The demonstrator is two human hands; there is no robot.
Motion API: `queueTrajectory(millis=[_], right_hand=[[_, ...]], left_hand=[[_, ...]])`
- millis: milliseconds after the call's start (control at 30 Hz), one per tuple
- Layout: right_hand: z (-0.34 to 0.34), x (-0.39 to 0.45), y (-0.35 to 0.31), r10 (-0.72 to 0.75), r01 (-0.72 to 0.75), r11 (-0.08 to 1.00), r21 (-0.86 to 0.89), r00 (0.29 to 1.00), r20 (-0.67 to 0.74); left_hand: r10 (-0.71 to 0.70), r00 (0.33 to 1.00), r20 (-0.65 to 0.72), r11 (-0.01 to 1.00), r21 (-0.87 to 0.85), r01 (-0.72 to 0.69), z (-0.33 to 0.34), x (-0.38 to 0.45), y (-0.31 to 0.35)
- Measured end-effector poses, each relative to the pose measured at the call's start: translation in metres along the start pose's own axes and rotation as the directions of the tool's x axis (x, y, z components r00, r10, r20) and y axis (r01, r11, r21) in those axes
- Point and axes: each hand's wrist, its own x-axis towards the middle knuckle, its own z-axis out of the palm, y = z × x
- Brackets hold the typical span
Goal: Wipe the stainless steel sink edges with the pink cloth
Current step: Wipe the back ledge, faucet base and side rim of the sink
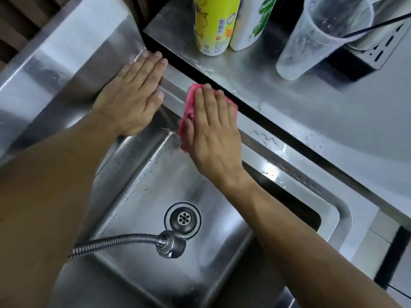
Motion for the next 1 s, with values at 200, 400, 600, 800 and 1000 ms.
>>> queueTrajectory(millis=[200, 400, 600, 800, 1000], right_hand=[[-0.025, -0.079, 0.056, 0.166, -0.171, 0.980, -0.102, 0.985, -0.056], [-0.011, -0.029, 0.030, 0.005, -0.008, 0.999, -0.047, 0.999, -0.049], [-0.038, -0.121, 0.100, 0.119, -0.124, 0.986, -0.114, 0.992, -0.049], [-0.036, -0.104, 0.093, 0.132, -0.139, 0.977, -0.159, 0.990, -0.053], [-0.037, -0.105, 0.111, -0.042, 0.038, 0.993, -0.115, 0.999, -0.034]], left_hand=[[-0.025, 0.999, 0.022, 1.000, -0.007, 0.025, -0.001, 0.001, 0.003], [0.058, 0.998, 0.016, 0.988, -0.142, -0.056, -0.010, 0.007, 0.069], [0.030, 0.998, -0.053, 0.983, -0.180, -0.039, 0.010, 0.004, 0.097], [0.024, 0.996, -0.088, 0.986, -0.163, -0.038, 0.009, -0.002, 0.116], [0.104, 0.987, -0.126, 0.975, -0.181, -0.126, 0.022, -0.022, 0.164]])
